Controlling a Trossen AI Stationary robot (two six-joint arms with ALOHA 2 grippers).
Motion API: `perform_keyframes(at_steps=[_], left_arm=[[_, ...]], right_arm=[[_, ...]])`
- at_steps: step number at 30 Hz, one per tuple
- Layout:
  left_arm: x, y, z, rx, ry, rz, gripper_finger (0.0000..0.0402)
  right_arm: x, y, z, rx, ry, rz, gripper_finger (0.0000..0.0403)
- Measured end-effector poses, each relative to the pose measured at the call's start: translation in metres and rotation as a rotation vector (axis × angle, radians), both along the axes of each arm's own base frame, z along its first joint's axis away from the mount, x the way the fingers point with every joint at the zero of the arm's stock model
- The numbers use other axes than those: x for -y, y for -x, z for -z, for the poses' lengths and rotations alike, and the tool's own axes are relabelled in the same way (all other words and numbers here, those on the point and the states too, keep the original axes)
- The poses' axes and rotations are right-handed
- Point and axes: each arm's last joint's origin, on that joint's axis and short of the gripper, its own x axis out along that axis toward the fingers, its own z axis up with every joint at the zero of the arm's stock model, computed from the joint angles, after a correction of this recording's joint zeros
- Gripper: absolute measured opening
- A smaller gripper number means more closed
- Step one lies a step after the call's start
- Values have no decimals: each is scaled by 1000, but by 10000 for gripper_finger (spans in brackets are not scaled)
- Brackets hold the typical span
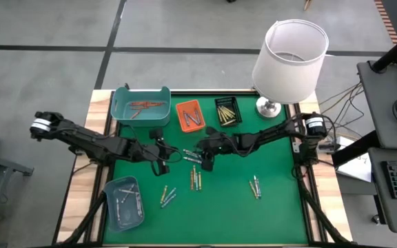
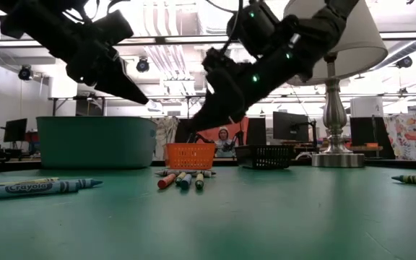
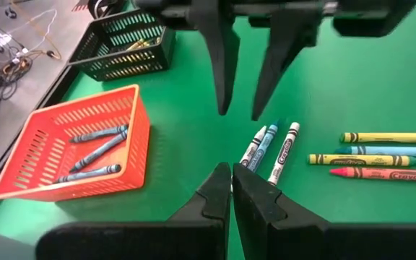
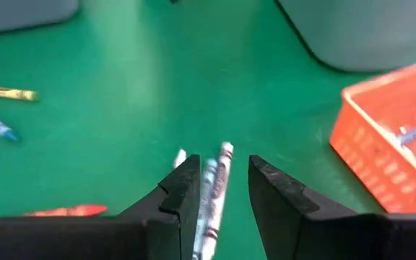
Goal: Sort crayons
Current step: Put the white crayon into the blue bin
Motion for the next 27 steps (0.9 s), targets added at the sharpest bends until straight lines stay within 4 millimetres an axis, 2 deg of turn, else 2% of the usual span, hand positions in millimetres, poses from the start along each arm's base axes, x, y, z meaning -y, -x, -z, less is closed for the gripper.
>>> perform_keyframes(at_steps=[5,10,17,27], left_arm=[[1,-3,1,-18,-19,11,0],[1,-4,2,-27,-21,11,0],[1,-4,1,-20,-20,10,0],[1,-4,1,-13,-16,7,0]], right_arm=[[0,3,19,-2,-3,8,107],[1,-4,37,18,-8,11,107],[1,-14,50,-8,11,26,107],[3,-12,56,-53,24,28,107]])
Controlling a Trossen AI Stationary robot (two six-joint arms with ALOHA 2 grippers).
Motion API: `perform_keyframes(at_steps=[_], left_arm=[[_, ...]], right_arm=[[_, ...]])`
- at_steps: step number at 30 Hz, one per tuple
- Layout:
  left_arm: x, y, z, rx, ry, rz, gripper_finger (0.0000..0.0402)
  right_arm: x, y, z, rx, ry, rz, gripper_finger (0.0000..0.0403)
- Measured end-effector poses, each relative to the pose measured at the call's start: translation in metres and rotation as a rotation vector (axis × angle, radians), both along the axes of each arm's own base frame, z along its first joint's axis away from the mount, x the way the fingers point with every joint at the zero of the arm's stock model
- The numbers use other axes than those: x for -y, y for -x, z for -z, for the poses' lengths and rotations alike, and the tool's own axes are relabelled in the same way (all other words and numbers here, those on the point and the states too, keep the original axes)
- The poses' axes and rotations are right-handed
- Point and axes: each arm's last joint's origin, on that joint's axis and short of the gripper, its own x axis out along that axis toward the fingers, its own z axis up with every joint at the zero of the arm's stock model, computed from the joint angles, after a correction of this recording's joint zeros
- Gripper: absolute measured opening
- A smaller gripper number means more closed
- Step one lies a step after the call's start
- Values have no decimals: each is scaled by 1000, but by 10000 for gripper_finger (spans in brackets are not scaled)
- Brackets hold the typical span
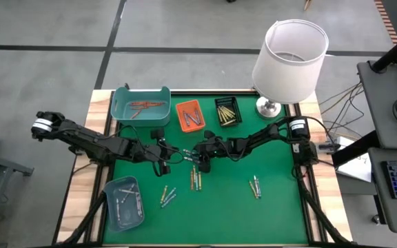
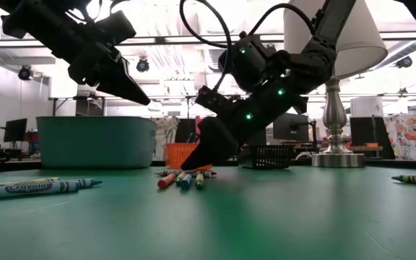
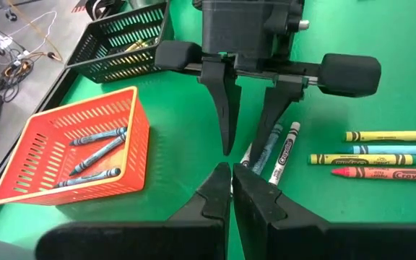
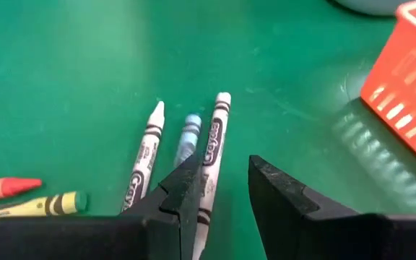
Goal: Sort crayons
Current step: Put the white crayon into the blue bin
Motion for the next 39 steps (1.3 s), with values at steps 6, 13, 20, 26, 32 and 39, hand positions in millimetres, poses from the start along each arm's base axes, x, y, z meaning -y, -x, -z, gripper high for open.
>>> perform_keyframes(at_steps=[6,13,20,26,32,39], left_arm=[[0,0,0,1,0,0,0],[0,0,0,4,0,-1,0],[0,-2,-3,45,10,0,0],[1,-5,-7,85,13,4,19],[4,-3,-21,173,-8,41,67],[16,10,-41,263,-9,120,107]], right_arm=[[4,1,4,-20,6,11,107],[7,2,5,-39,8,12,104],[11,3,7,-69,3,10,39],[12,5,0,-73,46,-10,15],[11,7,-34,4,77,-40,13],[-5,12,-78,205,61,-190,11]])
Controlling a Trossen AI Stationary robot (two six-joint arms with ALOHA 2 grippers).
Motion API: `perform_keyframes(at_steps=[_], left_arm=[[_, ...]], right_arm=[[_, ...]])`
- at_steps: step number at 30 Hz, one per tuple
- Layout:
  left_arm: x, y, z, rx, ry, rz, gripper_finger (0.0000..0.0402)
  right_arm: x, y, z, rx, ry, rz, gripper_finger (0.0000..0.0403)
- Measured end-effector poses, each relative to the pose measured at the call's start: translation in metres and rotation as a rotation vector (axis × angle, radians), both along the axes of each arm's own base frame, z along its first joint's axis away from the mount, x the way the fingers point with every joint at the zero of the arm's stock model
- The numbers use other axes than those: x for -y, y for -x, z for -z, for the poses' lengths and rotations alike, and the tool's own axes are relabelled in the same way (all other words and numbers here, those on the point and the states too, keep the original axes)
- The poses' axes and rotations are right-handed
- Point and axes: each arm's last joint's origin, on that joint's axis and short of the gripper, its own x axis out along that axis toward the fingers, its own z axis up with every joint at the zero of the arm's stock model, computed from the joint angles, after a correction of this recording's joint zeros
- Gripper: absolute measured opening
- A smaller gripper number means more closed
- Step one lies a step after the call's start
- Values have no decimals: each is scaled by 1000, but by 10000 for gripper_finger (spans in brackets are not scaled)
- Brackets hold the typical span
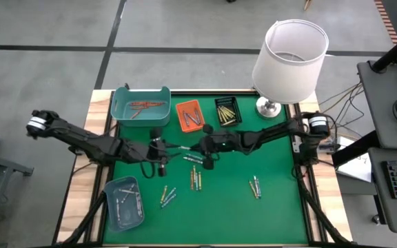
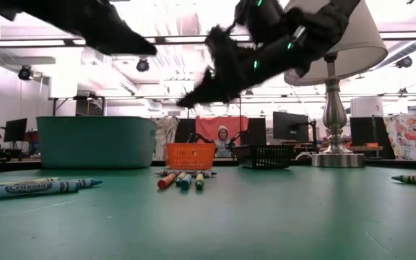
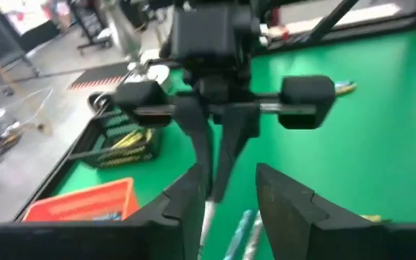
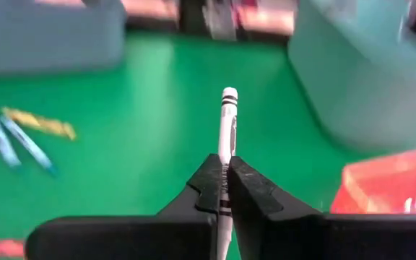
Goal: Sort crayons
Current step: Put the white crayon into the blue bin
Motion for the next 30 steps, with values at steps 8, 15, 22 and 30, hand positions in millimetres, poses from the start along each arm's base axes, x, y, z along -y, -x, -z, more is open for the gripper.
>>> perform_keyframes(at_steps=[8,15,22,30], left_arm=[[27,14,-5,105,45,61,114],[38,22,-3,134,63,-3,114],[40,20,-4,167,103,-22,114],[43,11,-2,209,75,-61,114]], right_arm=[[-34,3,-17,249,93,-166,11],[-39,3,-21,296,136,-210,9],[-40,2,-29,378,168,-272,9],[-41,-3,-40,417,192,-283,9]])
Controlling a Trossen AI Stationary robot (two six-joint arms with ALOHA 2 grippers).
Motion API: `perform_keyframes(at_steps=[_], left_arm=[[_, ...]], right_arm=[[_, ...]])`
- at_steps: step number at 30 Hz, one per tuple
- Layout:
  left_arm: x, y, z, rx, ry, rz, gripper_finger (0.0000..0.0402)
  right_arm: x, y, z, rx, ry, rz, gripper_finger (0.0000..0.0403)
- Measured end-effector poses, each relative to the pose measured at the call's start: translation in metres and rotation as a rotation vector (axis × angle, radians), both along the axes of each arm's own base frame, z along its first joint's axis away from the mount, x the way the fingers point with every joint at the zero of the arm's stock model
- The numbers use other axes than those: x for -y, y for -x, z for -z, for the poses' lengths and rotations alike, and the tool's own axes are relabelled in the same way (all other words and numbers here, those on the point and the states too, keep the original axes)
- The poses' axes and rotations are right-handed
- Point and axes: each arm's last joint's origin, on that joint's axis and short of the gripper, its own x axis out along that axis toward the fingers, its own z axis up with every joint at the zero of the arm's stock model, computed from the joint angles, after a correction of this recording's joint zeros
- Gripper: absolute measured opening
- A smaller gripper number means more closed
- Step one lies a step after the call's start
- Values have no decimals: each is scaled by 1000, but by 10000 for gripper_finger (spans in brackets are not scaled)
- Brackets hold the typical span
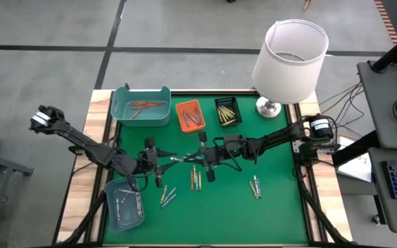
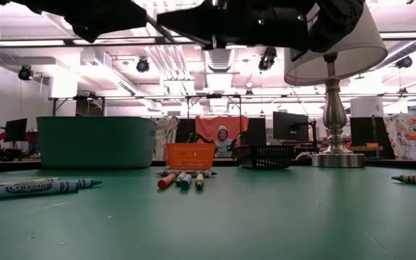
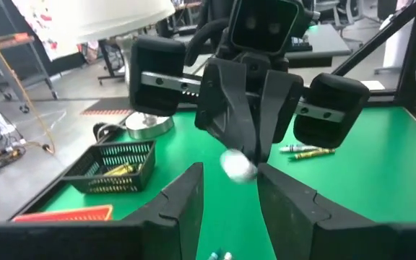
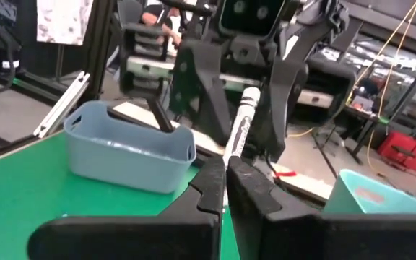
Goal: Sort crayons
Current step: Put the white crayon into the blue bin
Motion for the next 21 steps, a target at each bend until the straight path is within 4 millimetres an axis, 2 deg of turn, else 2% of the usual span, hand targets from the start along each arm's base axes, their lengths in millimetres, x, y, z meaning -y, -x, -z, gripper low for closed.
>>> perform_keyframes(at_steps=[5,10,18,21], left_arm=[[3,-6,-1,32,-41,9,112],[3,-5,-2,44,-36,-7,88],[0,2,9,-92,32,-31,58],[-2,4,15,-130,50,-75,55]], right_arm=[[1,-3,-5,18,5,2,8],[1,-3,-3,-9,17,3,9],[15,-1,18,-257,-4,97,9],[24,1,27,-367,-25,191,9]])
